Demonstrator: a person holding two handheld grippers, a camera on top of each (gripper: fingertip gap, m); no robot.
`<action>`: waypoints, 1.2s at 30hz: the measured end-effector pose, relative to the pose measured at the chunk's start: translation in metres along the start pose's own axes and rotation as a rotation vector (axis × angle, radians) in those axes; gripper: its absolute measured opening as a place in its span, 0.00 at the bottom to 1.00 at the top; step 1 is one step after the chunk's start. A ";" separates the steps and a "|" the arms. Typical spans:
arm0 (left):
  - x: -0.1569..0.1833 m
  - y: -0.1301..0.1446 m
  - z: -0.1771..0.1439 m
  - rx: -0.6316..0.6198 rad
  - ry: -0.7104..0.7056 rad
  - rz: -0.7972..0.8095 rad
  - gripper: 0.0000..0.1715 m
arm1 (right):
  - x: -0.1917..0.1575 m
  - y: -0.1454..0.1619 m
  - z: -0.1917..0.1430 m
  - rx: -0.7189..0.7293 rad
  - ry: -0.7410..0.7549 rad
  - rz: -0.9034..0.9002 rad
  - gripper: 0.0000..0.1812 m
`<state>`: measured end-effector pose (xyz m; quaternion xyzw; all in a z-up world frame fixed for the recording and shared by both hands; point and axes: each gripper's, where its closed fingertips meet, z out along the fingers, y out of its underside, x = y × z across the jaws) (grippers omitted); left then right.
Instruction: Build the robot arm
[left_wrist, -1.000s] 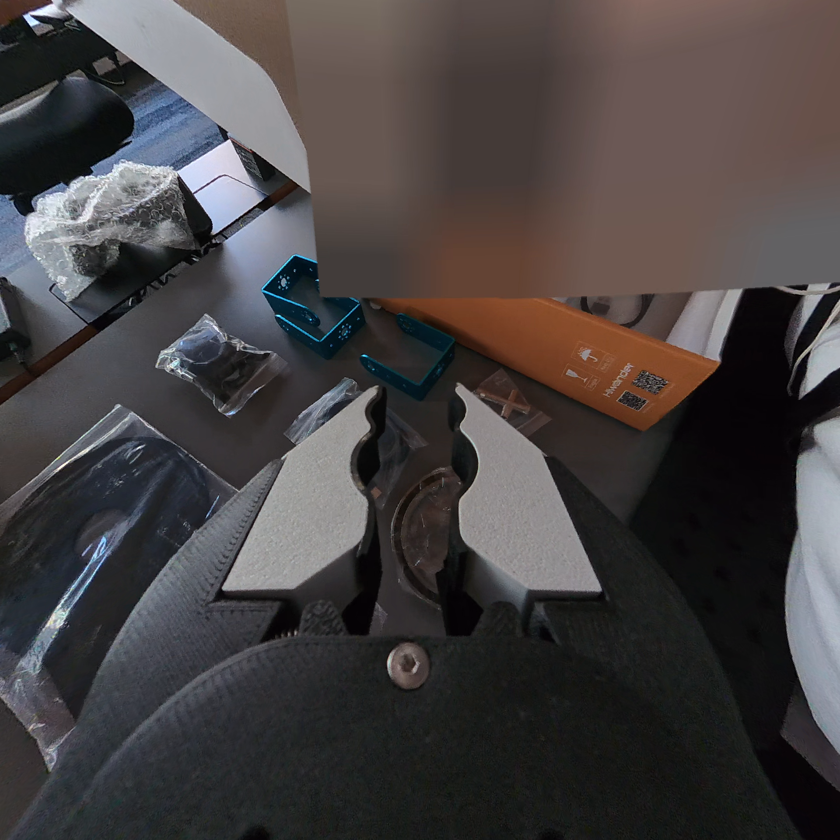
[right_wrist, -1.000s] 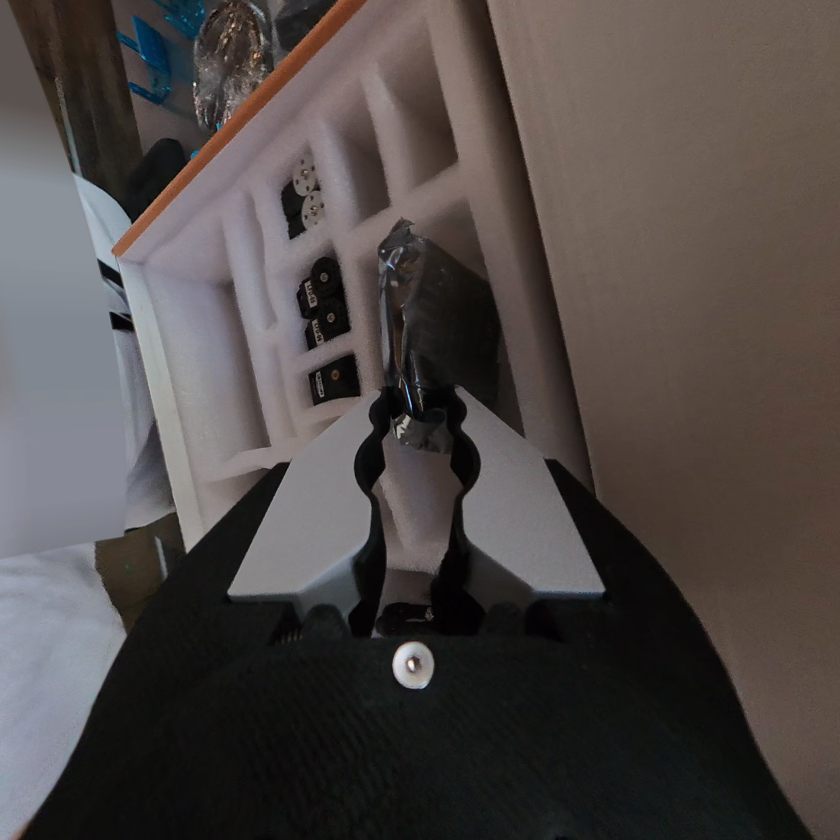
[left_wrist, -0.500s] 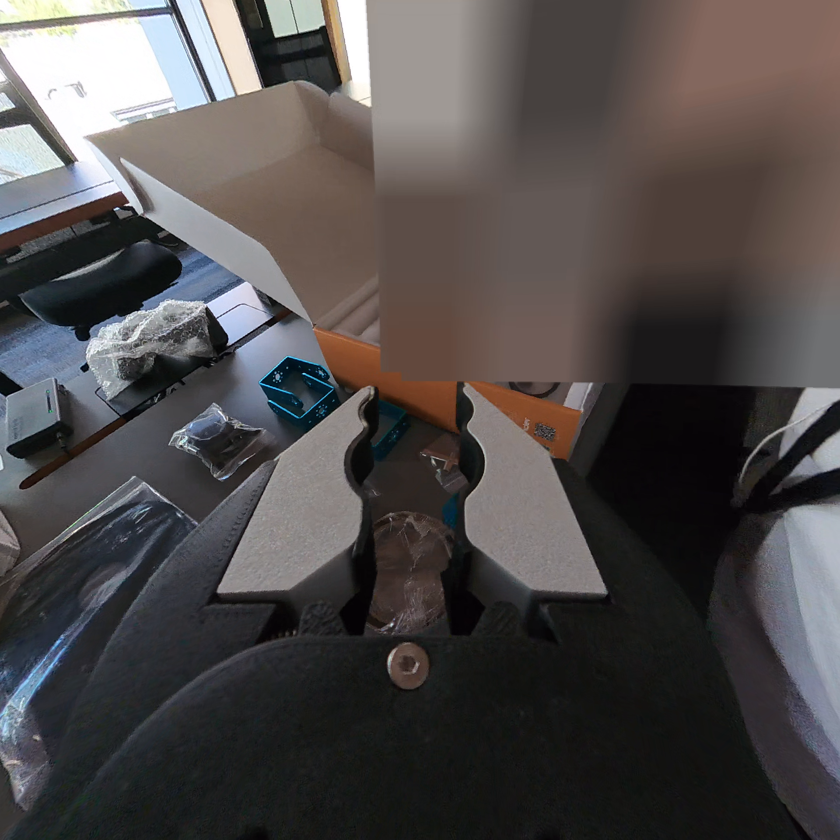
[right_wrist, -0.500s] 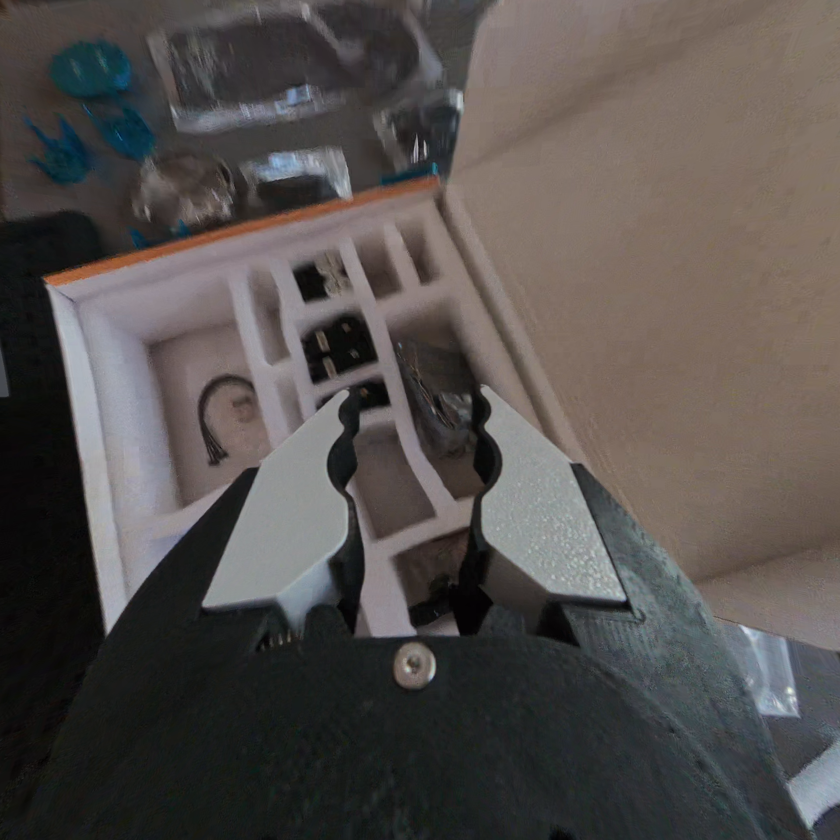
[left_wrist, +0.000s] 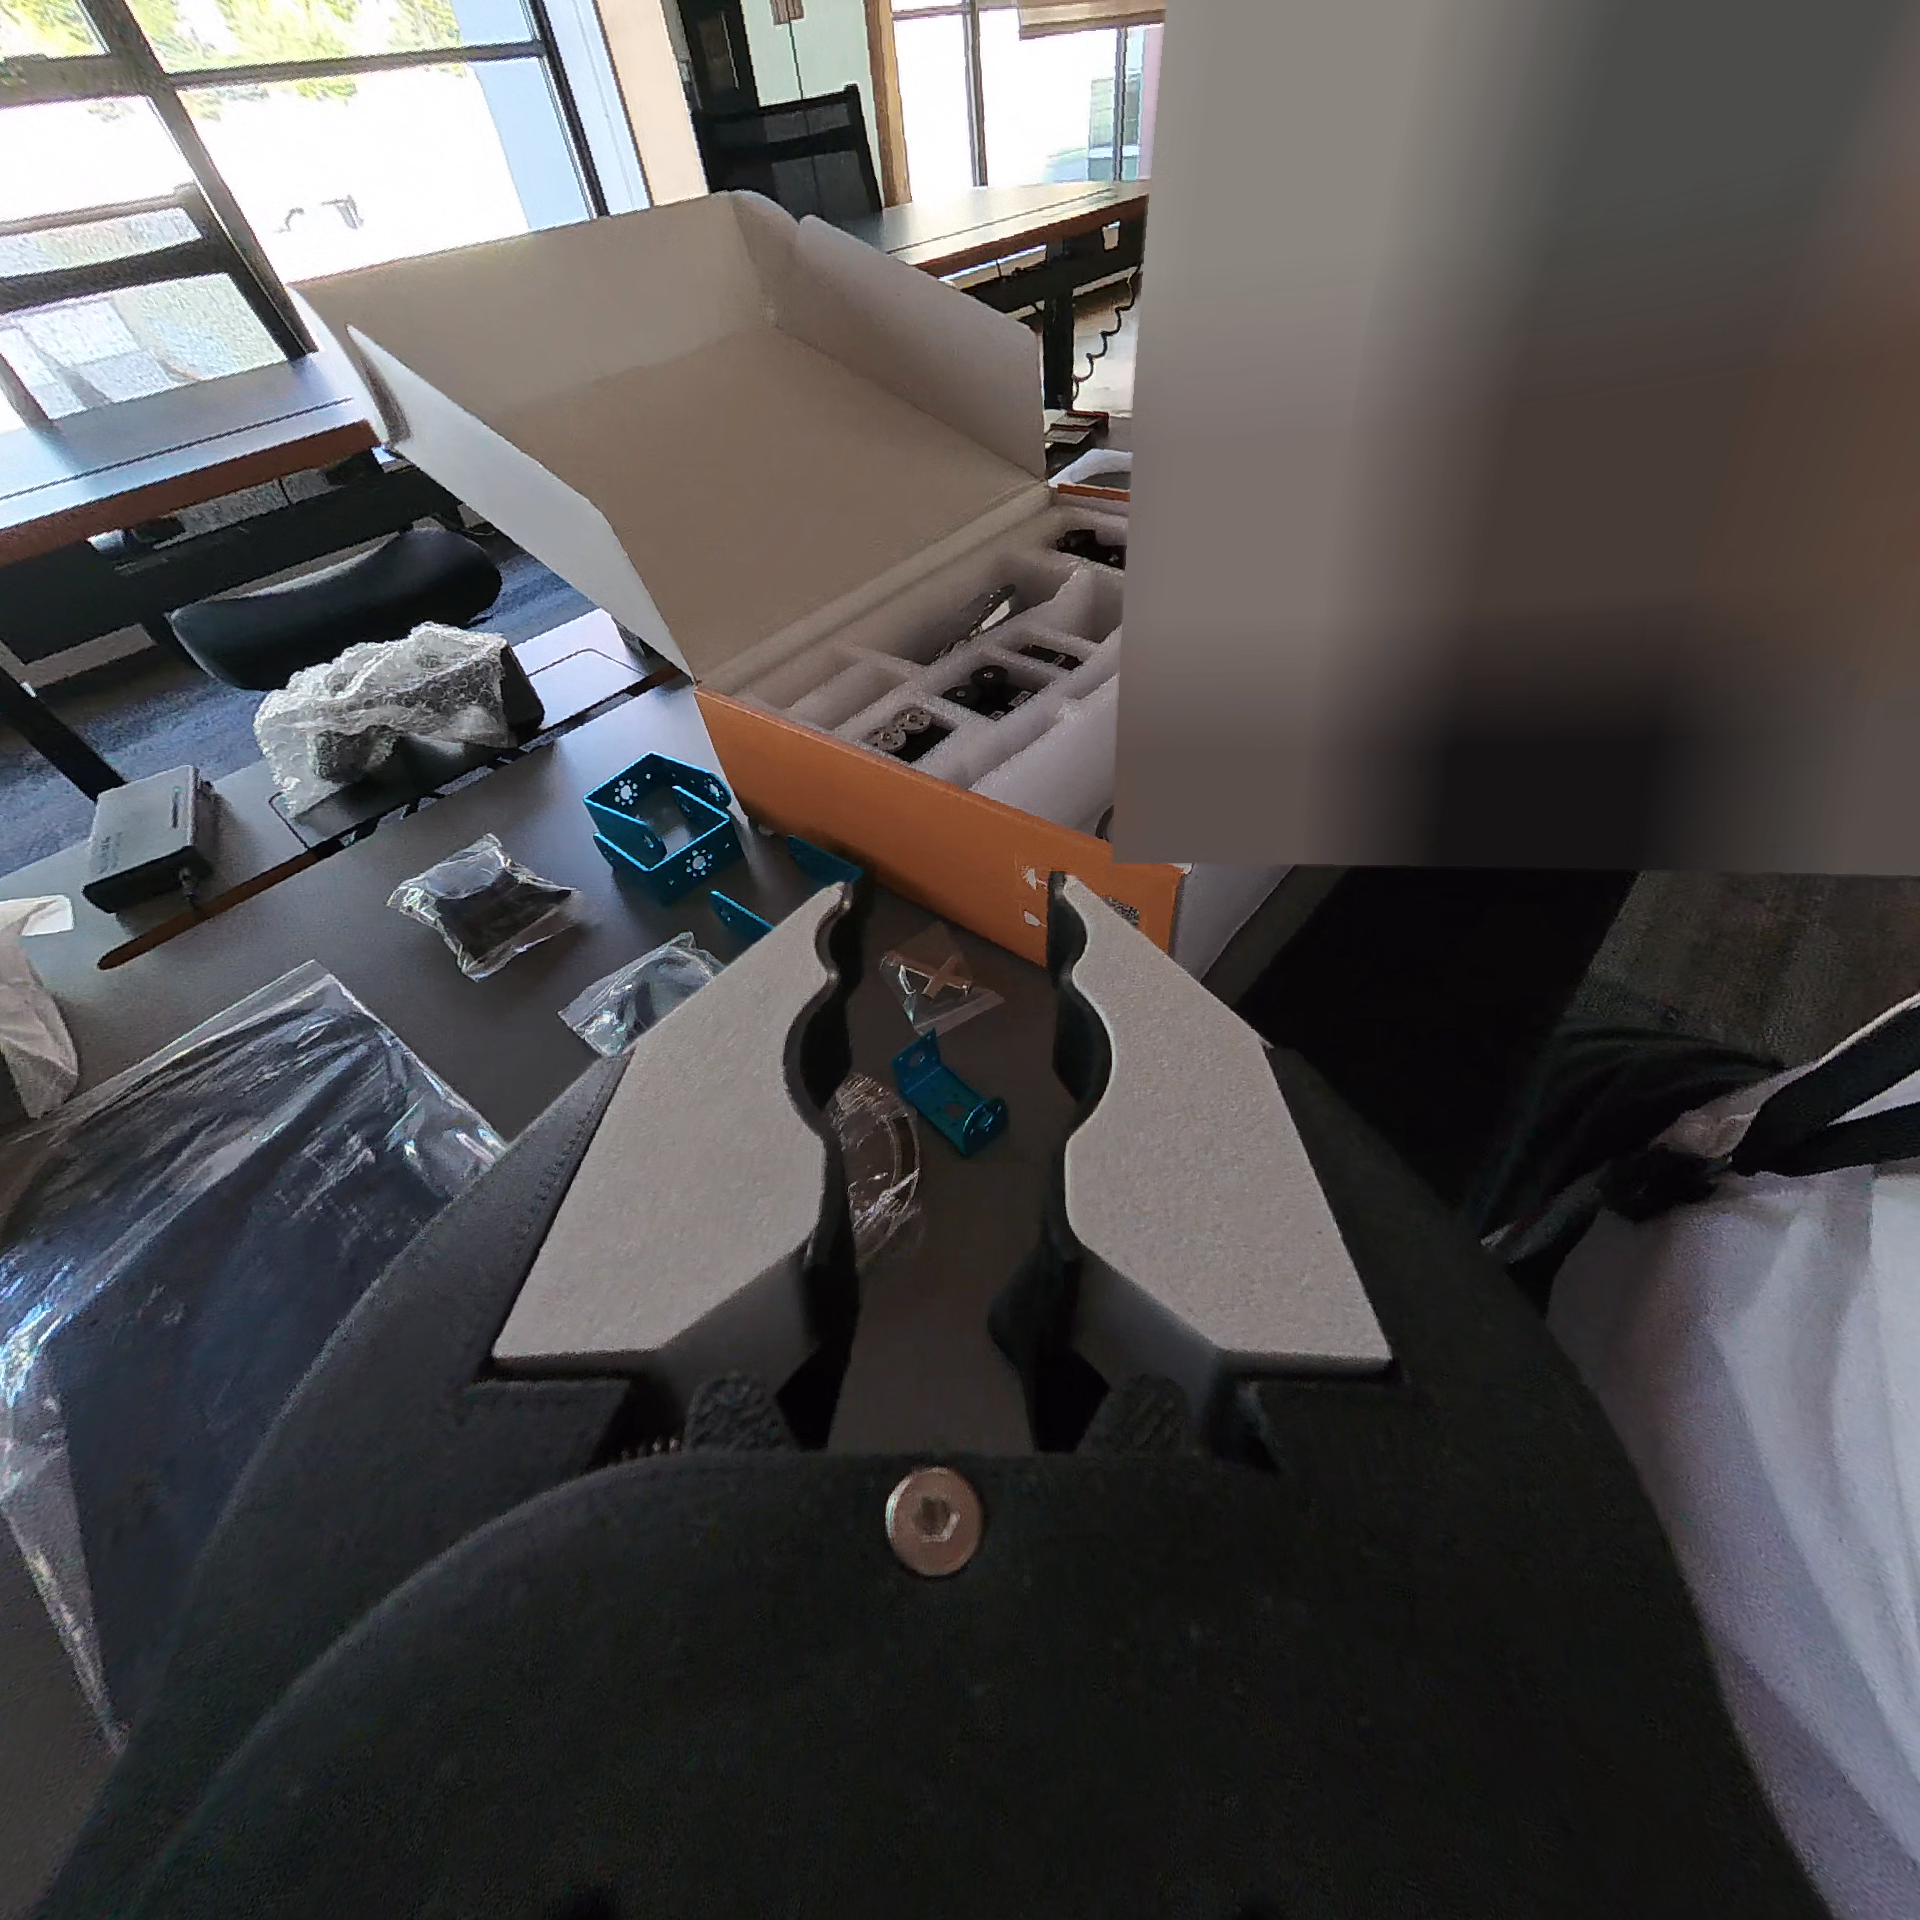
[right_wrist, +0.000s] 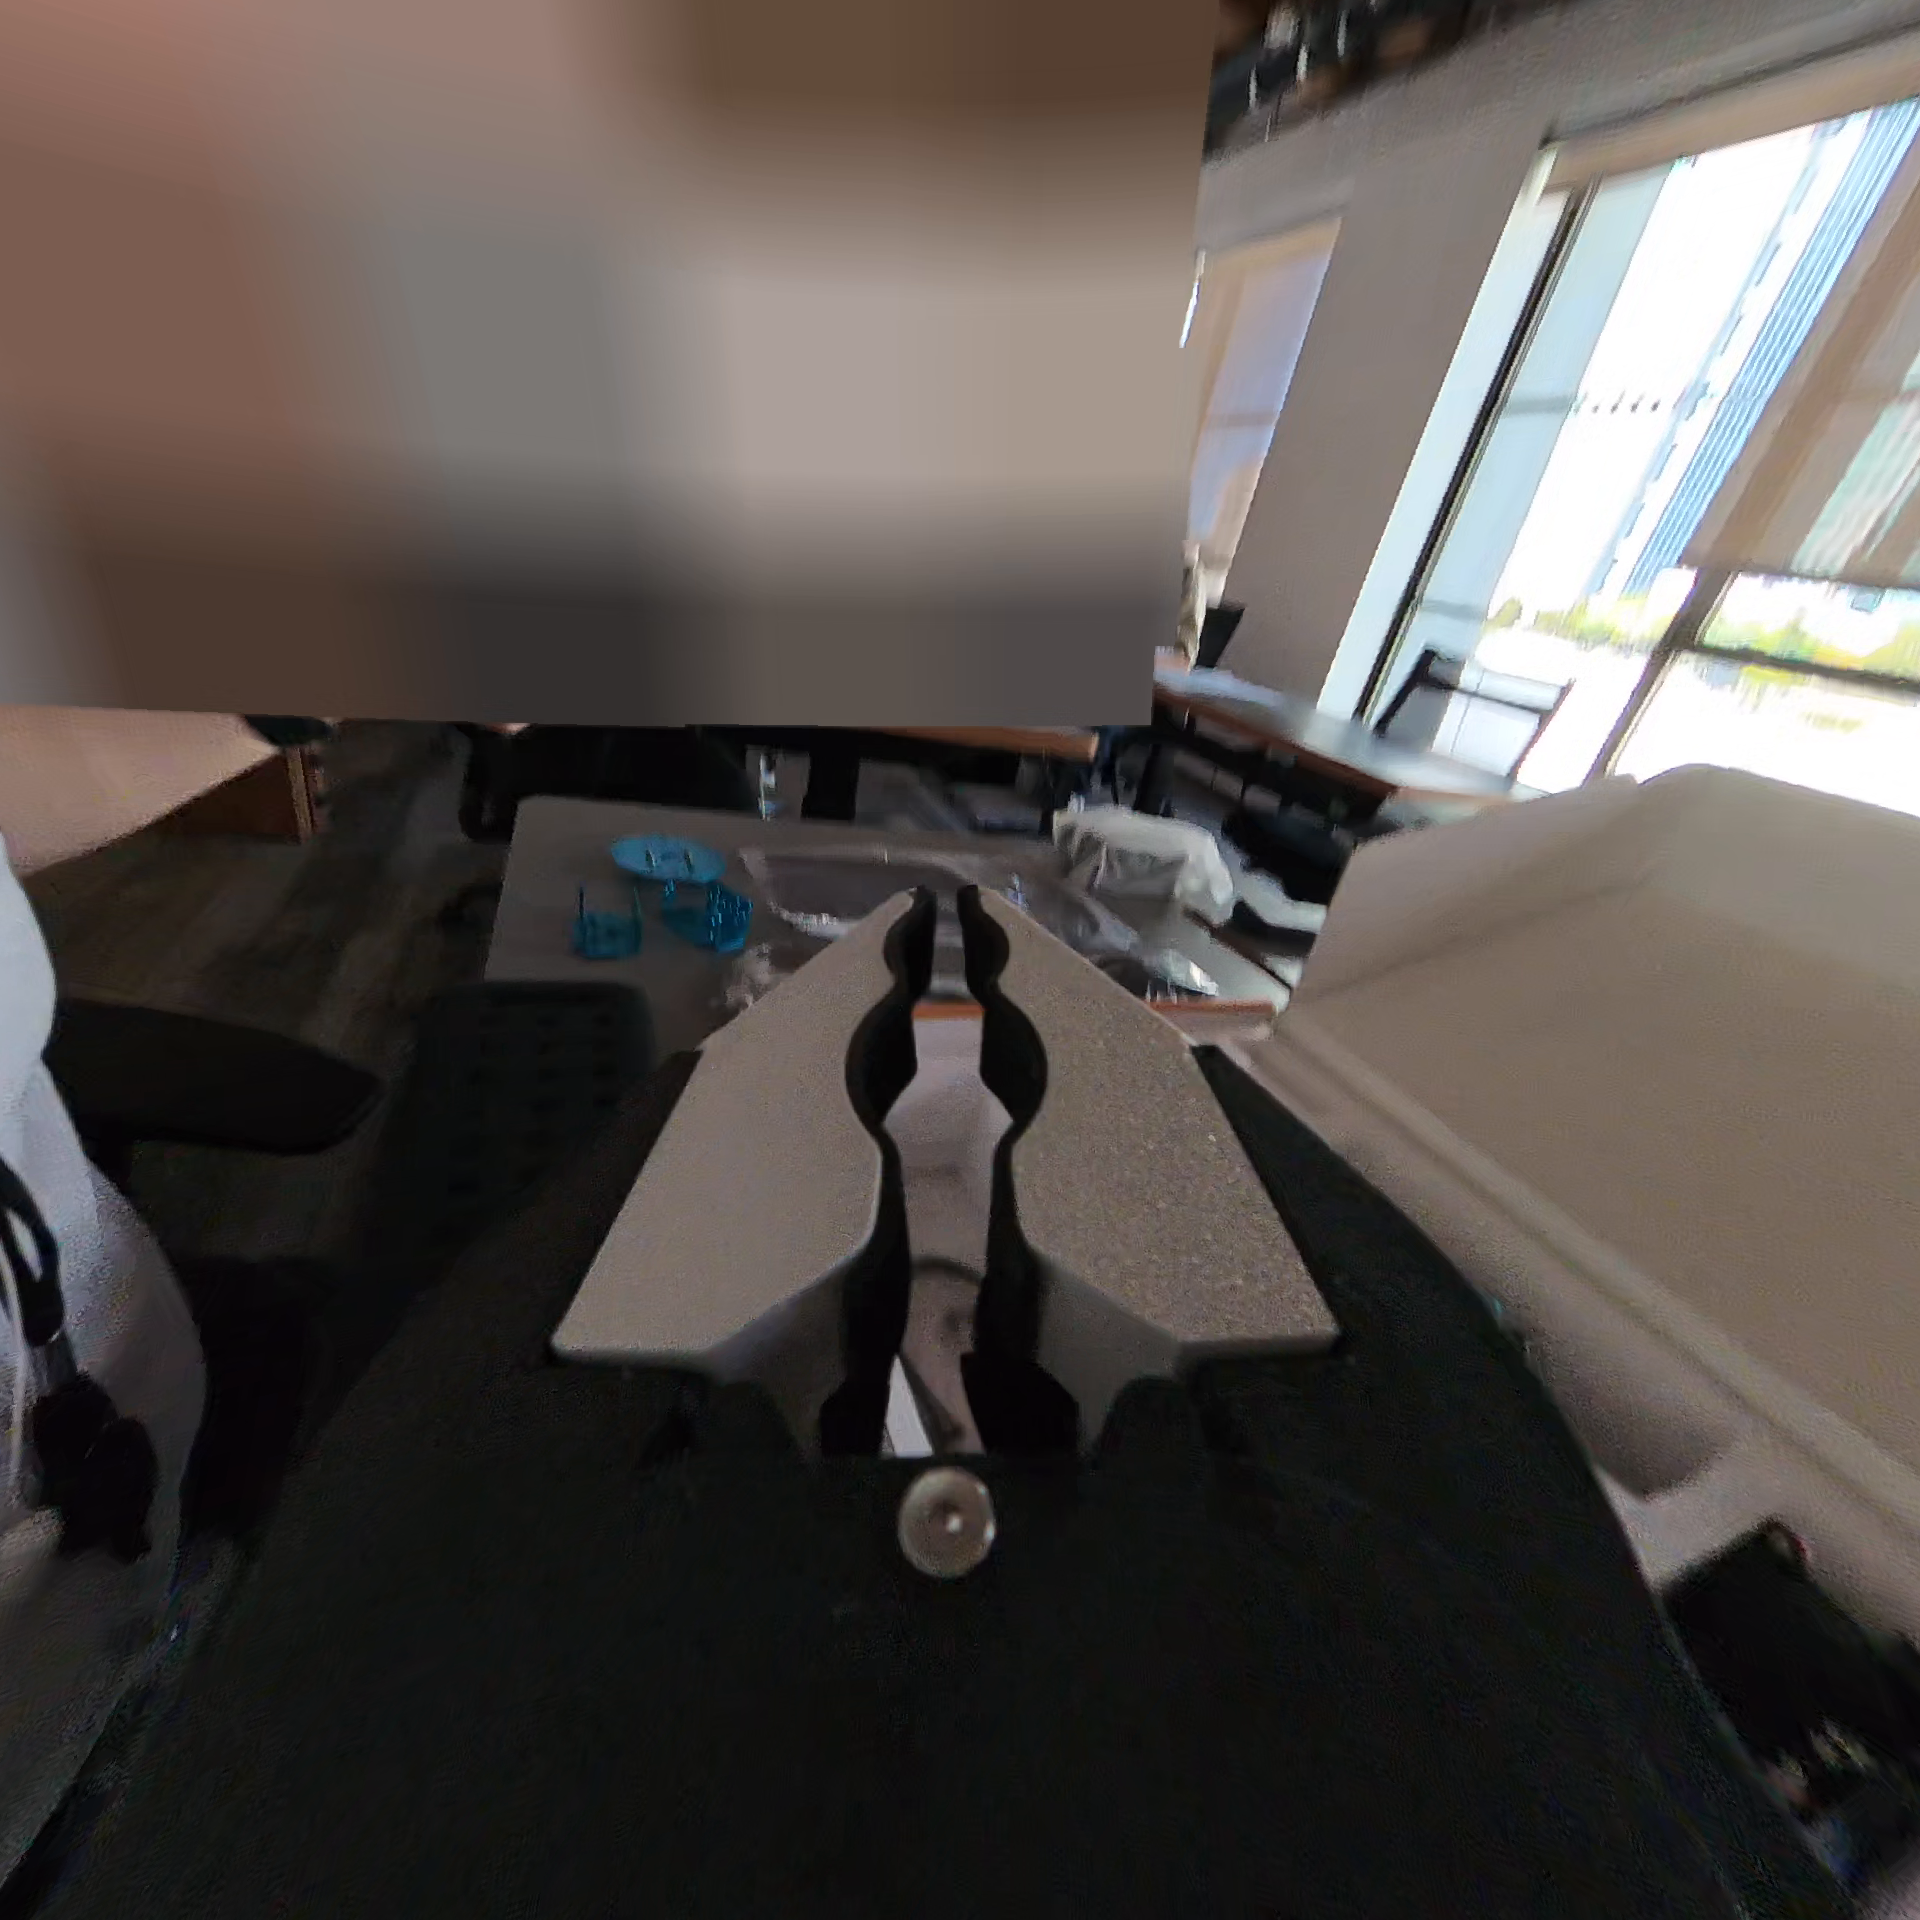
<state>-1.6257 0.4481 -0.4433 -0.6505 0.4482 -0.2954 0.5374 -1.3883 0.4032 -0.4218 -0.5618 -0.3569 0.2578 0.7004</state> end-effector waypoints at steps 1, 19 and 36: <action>-0.002 0.004 0.000 -0.015 -0.005 -0.002 0.19 | -0.005 -0.005 0.002 0.053 -0.011 -0.015 0.02; 0.017 0.122 0.146 -0.635 0.432 0.506 0.18 | -0.044 0.002 0.001 -0.130 0.041 0.051 0.11; 0.011 0.147 0.151 -0.793 0.429 0.722 0.00 | -0.115 0.009 -0.044 -0.319 0.134 0.015 0.12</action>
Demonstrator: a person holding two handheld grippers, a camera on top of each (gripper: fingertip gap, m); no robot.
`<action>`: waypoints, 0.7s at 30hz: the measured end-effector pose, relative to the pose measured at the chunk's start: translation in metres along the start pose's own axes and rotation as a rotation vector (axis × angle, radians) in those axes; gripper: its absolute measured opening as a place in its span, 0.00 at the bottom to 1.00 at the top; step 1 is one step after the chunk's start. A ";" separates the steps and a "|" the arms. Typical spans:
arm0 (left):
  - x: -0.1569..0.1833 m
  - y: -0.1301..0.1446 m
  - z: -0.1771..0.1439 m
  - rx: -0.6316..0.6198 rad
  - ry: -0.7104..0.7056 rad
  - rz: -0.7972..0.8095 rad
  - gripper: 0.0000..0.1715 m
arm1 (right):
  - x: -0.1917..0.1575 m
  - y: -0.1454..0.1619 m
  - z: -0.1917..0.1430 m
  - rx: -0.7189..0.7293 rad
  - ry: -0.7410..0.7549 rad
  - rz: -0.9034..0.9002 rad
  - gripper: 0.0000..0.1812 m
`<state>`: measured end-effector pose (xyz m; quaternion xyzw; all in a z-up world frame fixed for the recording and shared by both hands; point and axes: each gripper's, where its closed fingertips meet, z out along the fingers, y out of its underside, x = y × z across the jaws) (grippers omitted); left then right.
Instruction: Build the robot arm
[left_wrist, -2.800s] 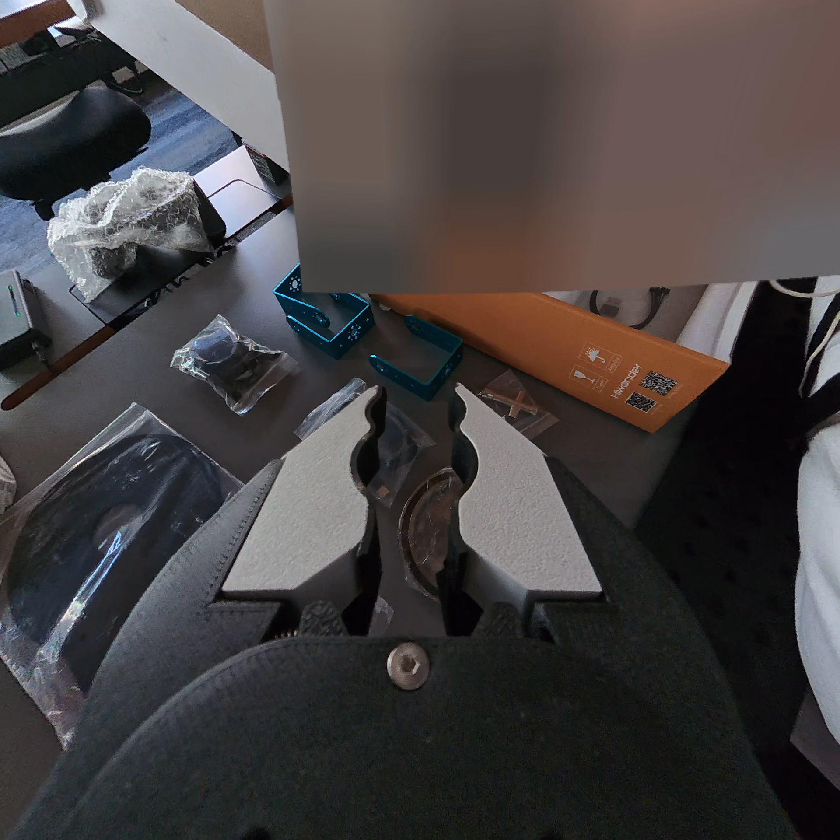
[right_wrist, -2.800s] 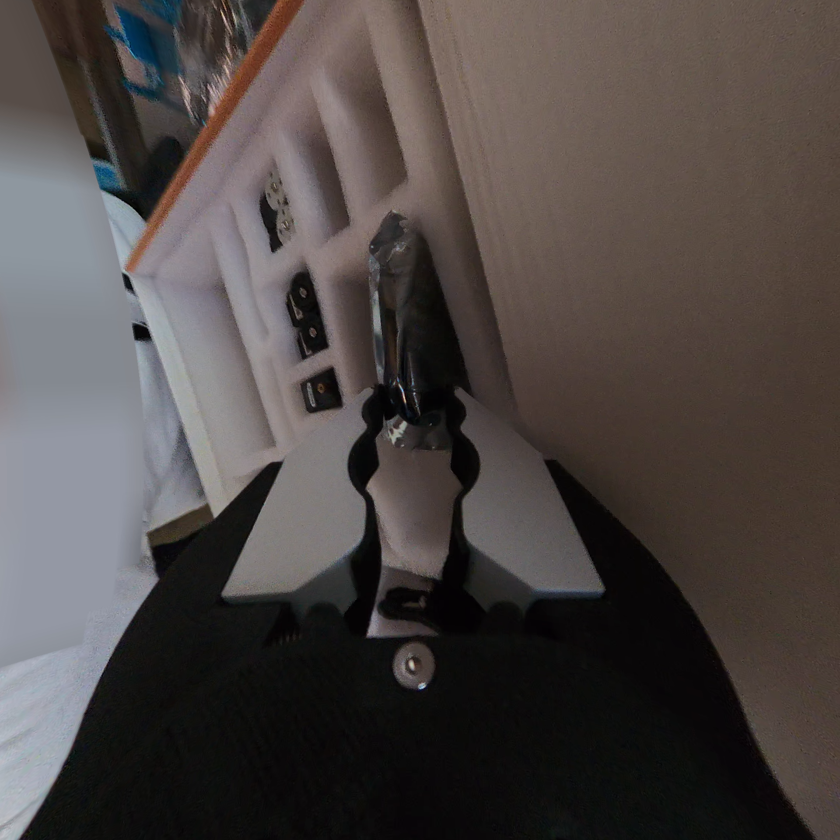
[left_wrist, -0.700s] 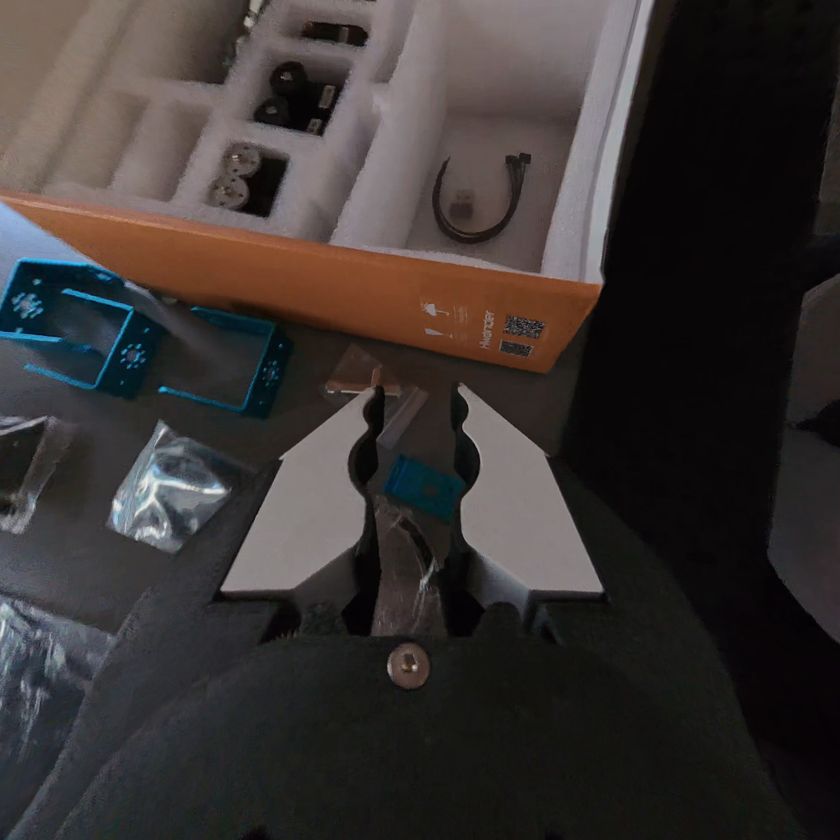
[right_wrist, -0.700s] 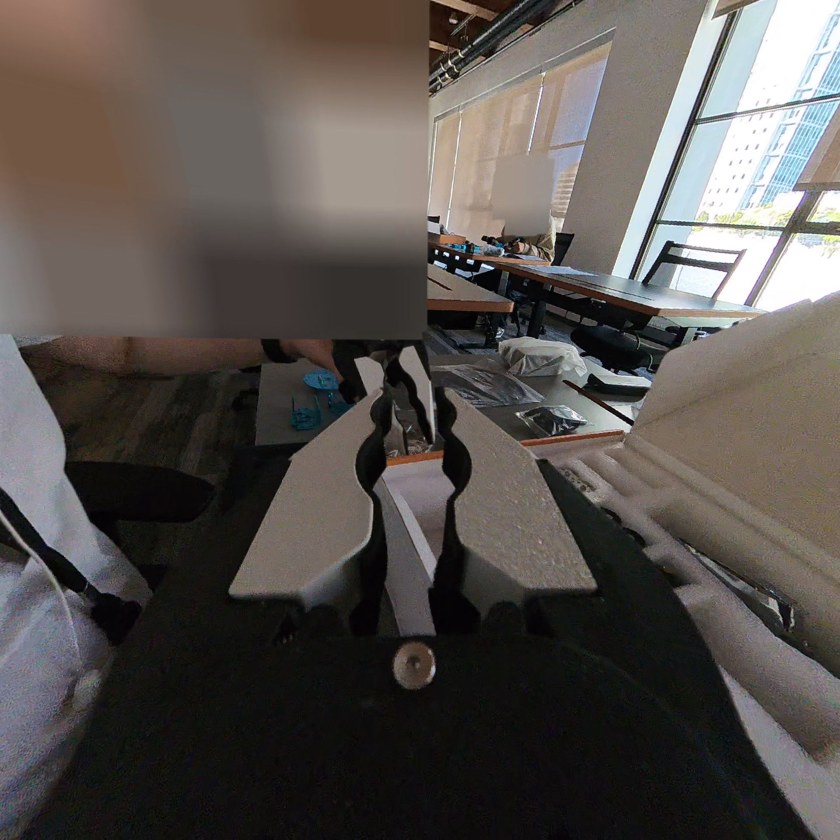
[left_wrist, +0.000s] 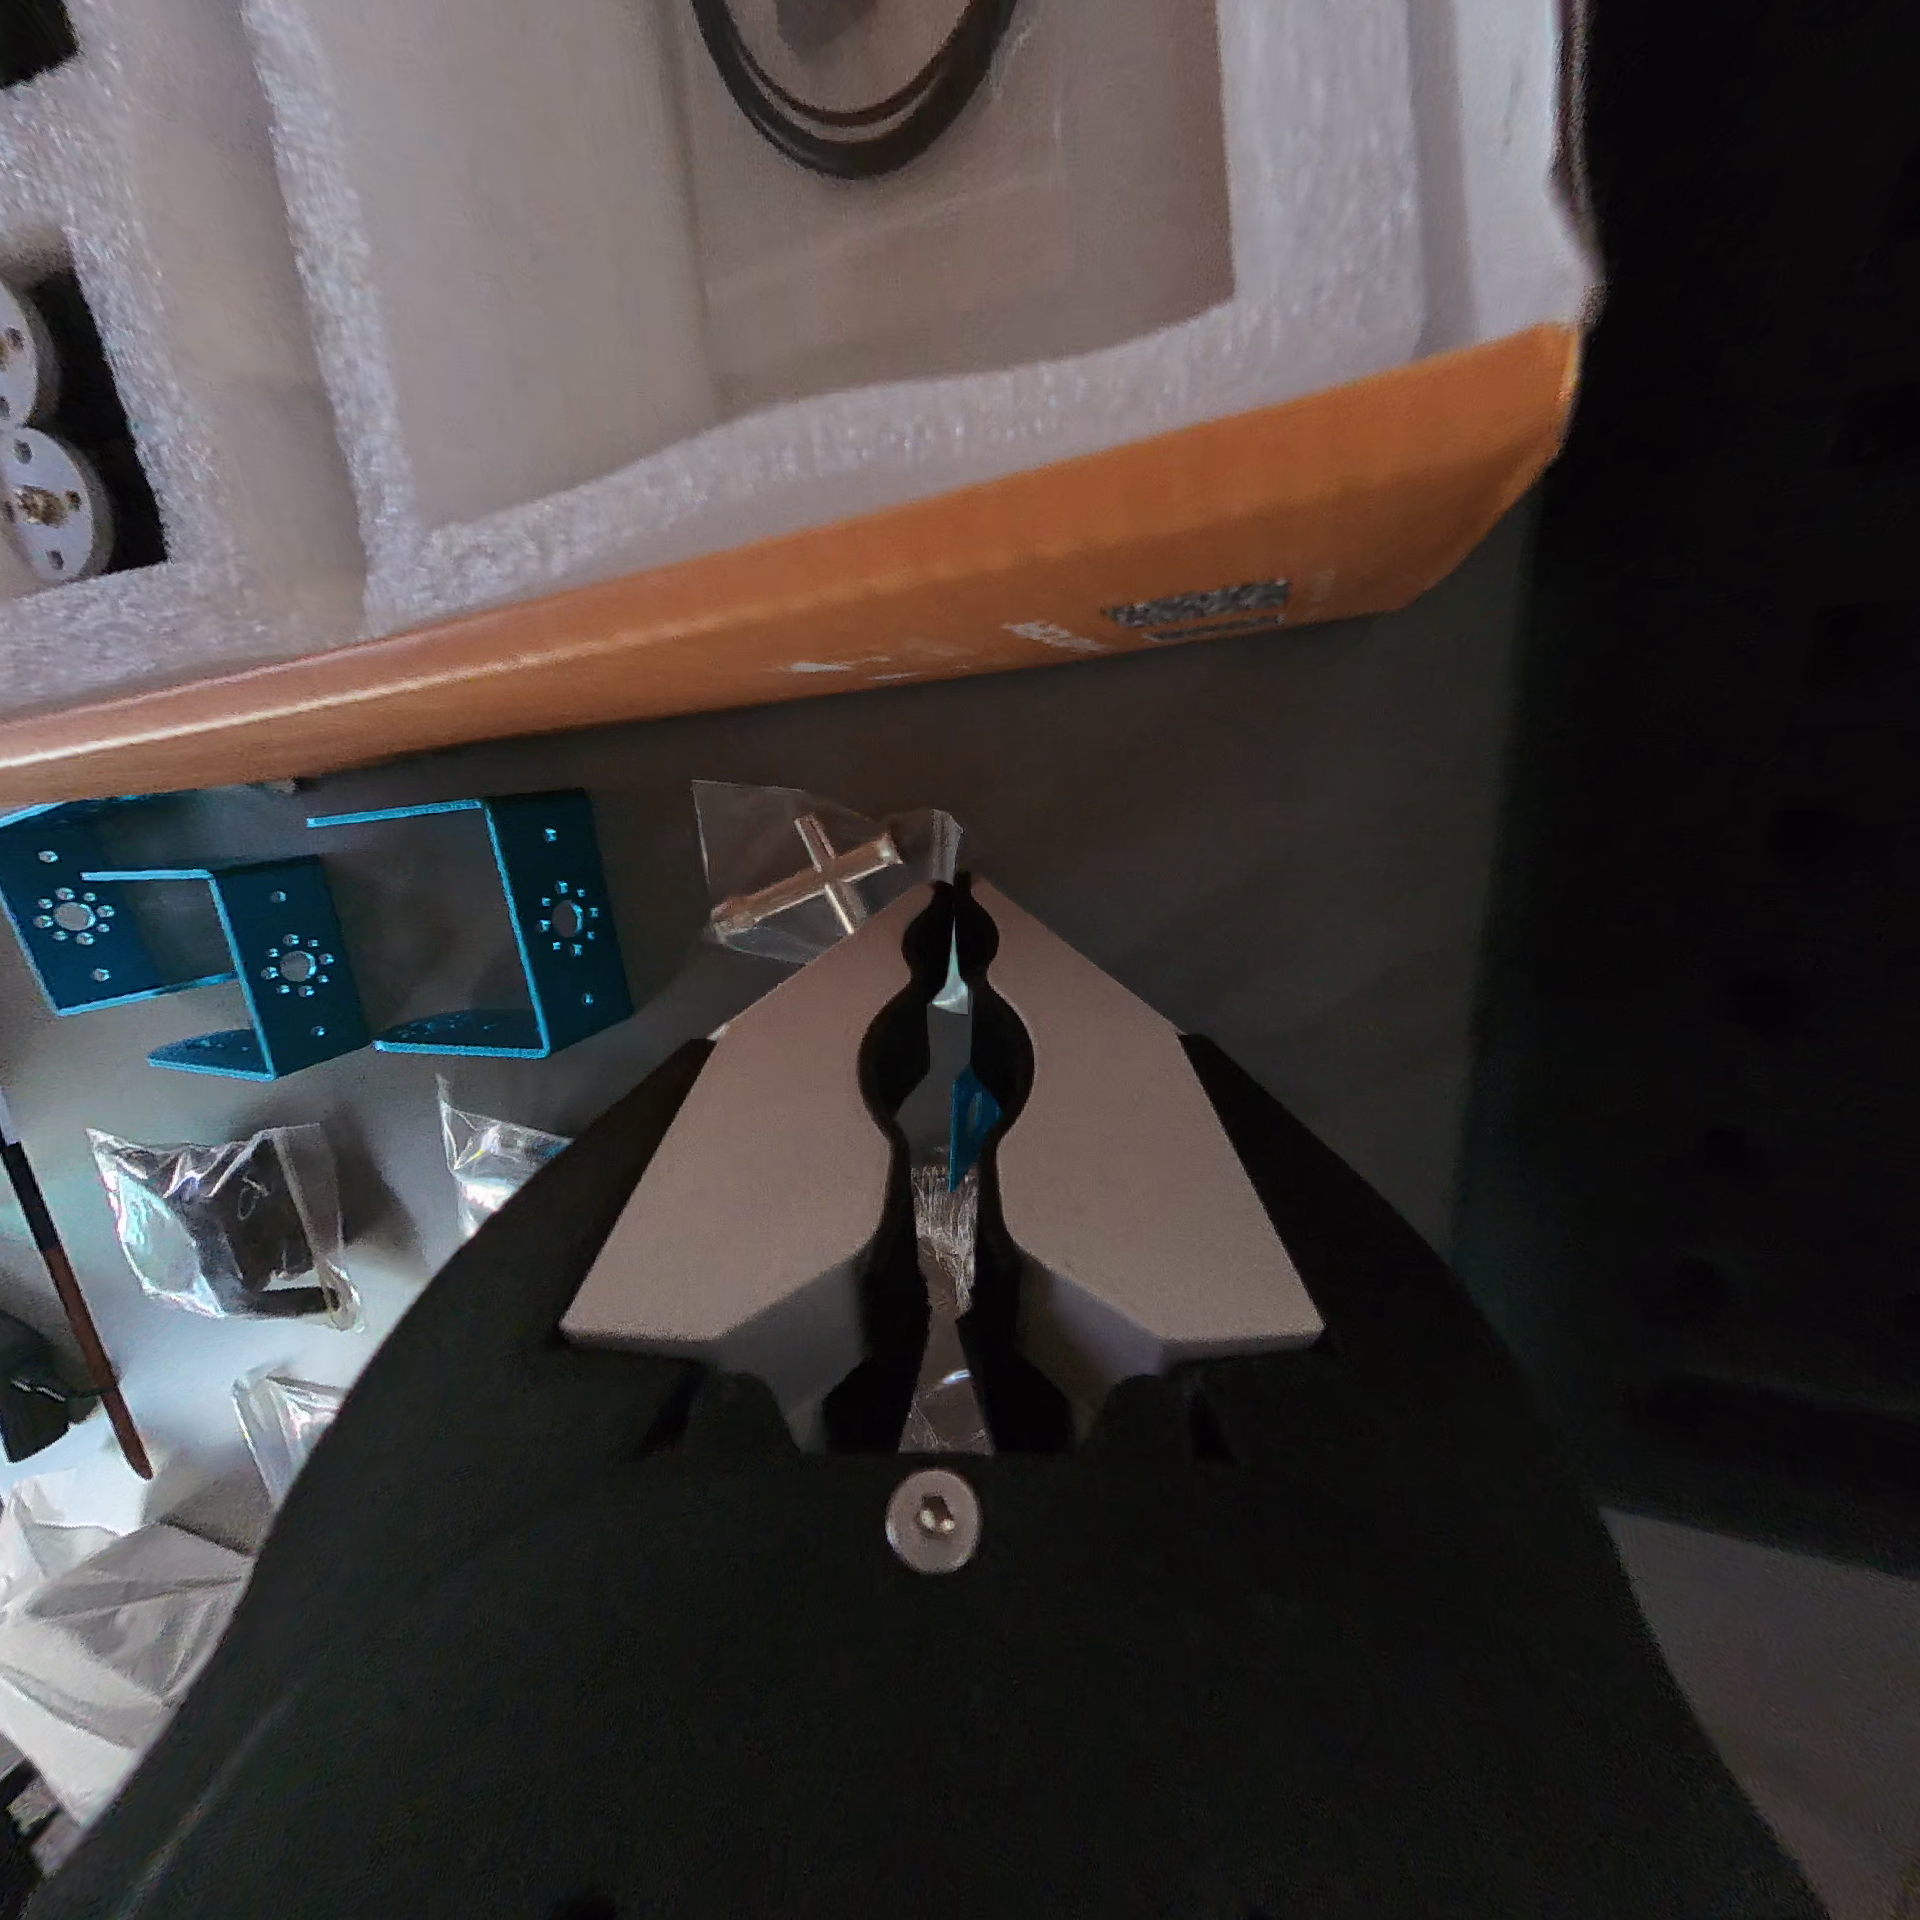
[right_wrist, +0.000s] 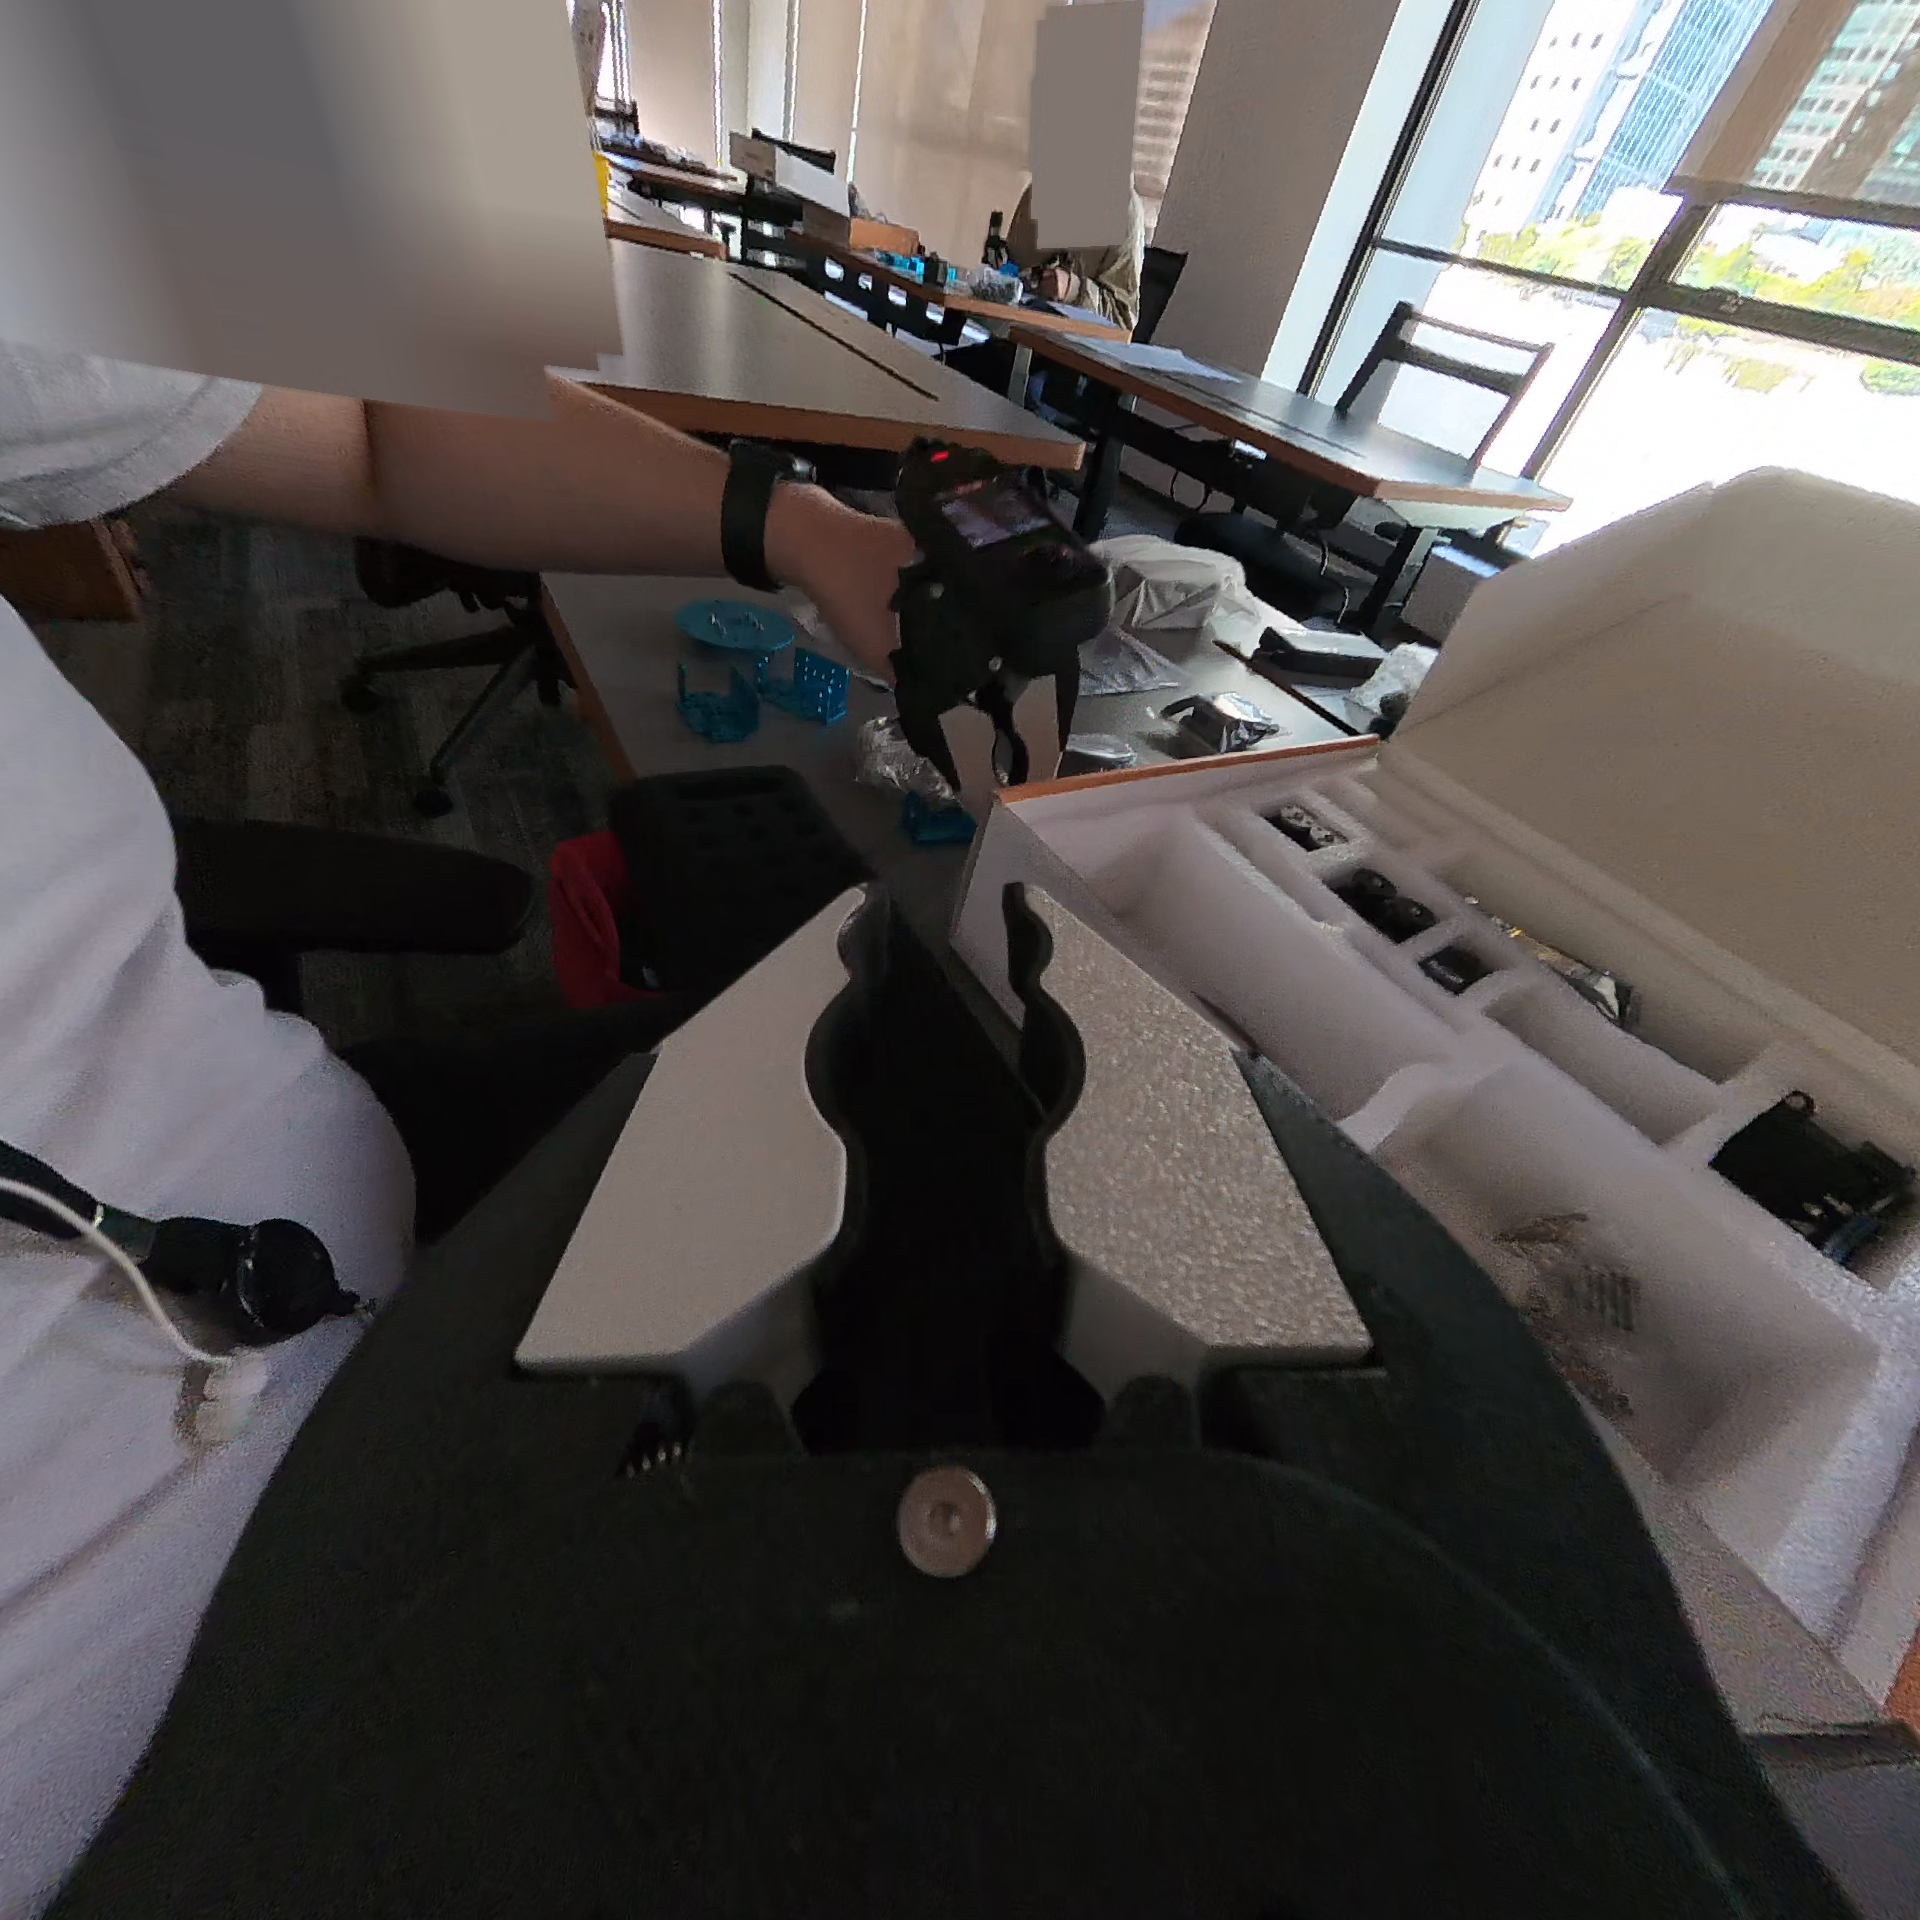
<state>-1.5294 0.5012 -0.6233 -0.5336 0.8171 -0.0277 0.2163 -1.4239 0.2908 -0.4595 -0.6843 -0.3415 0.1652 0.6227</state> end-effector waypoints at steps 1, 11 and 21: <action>-0.002 -0.002 -0.004 0.011 -0.010 -0.010 0.00 | -0.007 0.006 0.002 -0.015 0.000 0.000 0.12; -0.020 -0.025 -0.085 0.177 -0.060 -0.175 0.00 | -0.052 0.043 0.070 0.009 -0.010 0.233 0.11; 0.012 -0.044 -0.126 0.340 0.282 -0.476 0.00 | -0.047 0.021 0.119 0.036 0.156 0.365 0.16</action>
